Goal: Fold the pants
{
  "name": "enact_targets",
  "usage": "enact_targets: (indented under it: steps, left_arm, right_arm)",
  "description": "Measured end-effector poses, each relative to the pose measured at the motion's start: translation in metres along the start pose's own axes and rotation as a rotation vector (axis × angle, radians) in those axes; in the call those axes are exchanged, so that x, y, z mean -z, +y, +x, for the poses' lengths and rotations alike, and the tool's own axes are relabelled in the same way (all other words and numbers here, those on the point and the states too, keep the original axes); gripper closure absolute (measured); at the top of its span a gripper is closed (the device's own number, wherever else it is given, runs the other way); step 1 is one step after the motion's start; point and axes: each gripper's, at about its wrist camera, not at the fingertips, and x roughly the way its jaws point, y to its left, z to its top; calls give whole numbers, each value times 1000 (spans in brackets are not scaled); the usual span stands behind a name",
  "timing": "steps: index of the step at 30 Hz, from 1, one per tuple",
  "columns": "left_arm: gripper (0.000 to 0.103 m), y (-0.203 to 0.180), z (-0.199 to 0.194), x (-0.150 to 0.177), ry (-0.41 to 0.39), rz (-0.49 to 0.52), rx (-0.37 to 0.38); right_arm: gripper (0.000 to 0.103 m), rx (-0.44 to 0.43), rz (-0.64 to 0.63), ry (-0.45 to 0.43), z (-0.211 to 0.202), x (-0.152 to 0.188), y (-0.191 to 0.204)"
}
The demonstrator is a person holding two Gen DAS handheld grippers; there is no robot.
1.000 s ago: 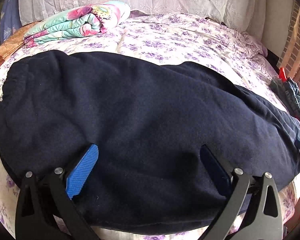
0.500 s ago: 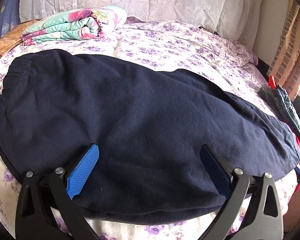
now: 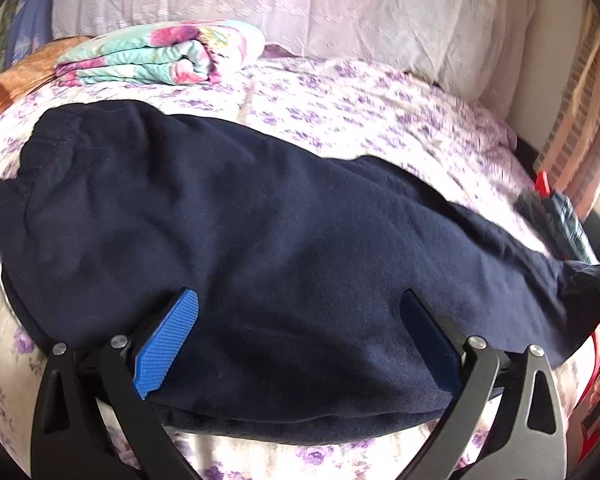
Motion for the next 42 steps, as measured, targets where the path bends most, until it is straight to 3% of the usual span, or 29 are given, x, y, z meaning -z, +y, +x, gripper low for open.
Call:
enact_targets:
  steps: [4, 7, 10, 12, 15, 24, 26, 28, 30, 31, 33, 36, 38, 40, 42]
  left_arm:
    - [4, 19, -12, 3, -67, -95, 61]
    - [4, 28, -16, 3, -92, -137, 110]
    - [4, 29, -19, 5, -101, -137, 112]
    - [4, 31, -21, 7, -107, -141, 109]
    - [4, 34, -23, 8, -115, -150, 129]
    - [4, 34, -24, 9, -121, -159, 141]
    - [4, 34, -24, 9, -121, -159, 141]
    - [4, 34, -24, 9, -121, -159, 141]
    - [4, 34, -24, 9, -120, -156, 142]
    - [4, 34, -24, 9, -120, -156, 144]
    - [4, 34, -24, 9, -120, -157, 144]
    - [4, 34, -24, 9, -119, -153, 139]
    - [4, 33, -23, 9, -116, -152, 135]
    - [4, 32, -23, 9, -112, -147, 128]
    - [4, 32, -22, 9, -103, -137, 122]
  right_arm:
    - [86, -104, -260, 45, 55, -4, 100]
    - [86, -159, -517, 182, 106, 36, 178]
    - [84, -156, -733, 455, 148, 106, 215]
    - [82, -127, -816, 418, 136, 114, 227]
    - [69, -163, -848, 444, 127, 119, 226]
    - [68, -140, -904, 415, 132, 122, 238]
    - [60, -135, -926, 434, 132, 125, 243]
    - [42, -228, -886, 476, 120, 115, 241]
    - [39, -367, -776, 464, 103, 92, 231]
    - [39, -383, -714, 426, 96, 77, 224]
    - [39, -348, -617, 356, 94, 50, 209]
    - [39, -162, -606, 322, 124, 33, 201]
    - [38, -104, -639, 406, 161, 43, 205]
    - [19, -46, -706, 564, 202, 72, 209]
    - [14, -65, -683, 547, 207, 69, 211]
